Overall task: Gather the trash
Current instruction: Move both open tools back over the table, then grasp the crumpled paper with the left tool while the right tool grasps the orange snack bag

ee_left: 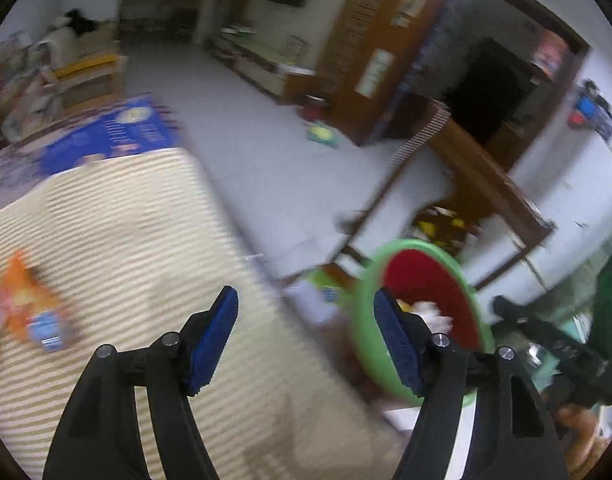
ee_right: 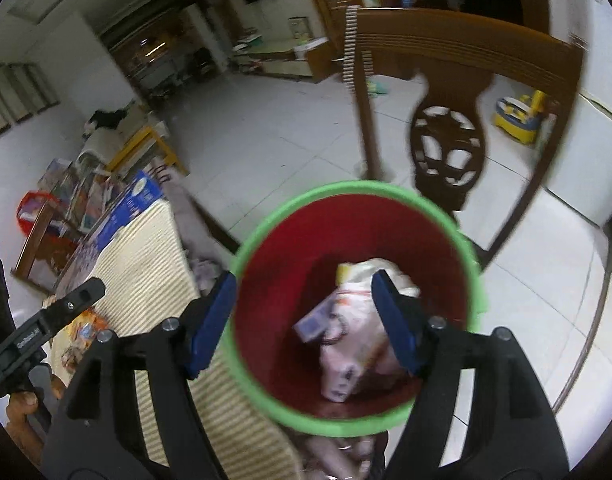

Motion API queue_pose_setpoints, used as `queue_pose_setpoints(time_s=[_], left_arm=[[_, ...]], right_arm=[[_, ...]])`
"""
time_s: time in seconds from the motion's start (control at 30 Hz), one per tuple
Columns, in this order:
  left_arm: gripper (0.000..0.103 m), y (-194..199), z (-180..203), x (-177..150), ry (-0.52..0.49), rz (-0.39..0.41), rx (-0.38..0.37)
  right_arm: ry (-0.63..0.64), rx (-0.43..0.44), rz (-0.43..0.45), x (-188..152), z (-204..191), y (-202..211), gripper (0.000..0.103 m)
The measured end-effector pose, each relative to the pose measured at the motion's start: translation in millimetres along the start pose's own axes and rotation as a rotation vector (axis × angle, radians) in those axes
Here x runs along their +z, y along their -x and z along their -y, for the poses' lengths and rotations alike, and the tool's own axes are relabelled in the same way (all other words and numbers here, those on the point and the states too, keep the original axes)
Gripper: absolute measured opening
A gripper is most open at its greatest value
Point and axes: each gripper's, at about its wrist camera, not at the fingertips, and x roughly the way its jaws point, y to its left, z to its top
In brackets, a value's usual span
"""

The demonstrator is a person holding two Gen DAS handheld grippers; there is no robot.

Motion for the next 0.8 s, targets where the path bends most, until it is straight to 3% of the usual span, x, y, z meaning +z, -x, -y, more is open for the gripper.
queue_pose_setpoints(time_s=[0.33,0.47,0.6,0.8], left_arm=[[0.068,74.3,-193.4,-51.1,0.236,0.016,0.327],[0.068,96.1,-250.2,-68.5,0.287,0.008,0.422],[0.070,101.2,-288.9,-79.5,0.290,-0.045,0.443],[0.075,94.2,-310.6,-76.6,0.212,-0.087,0.400]], right_arm=[[0.119,0.115,-0.123,-42.1,-113.8,-36.6,0.075],[0.166,0.140,-0.161,-62.2,-155.1,-47.1,0.077],[0.196,0.162,-0.196,-78.7,-190.4,-58.6,0.080],[0.296,0.181,-0.244,-103.1,-251.2,-77.3,0.082]])
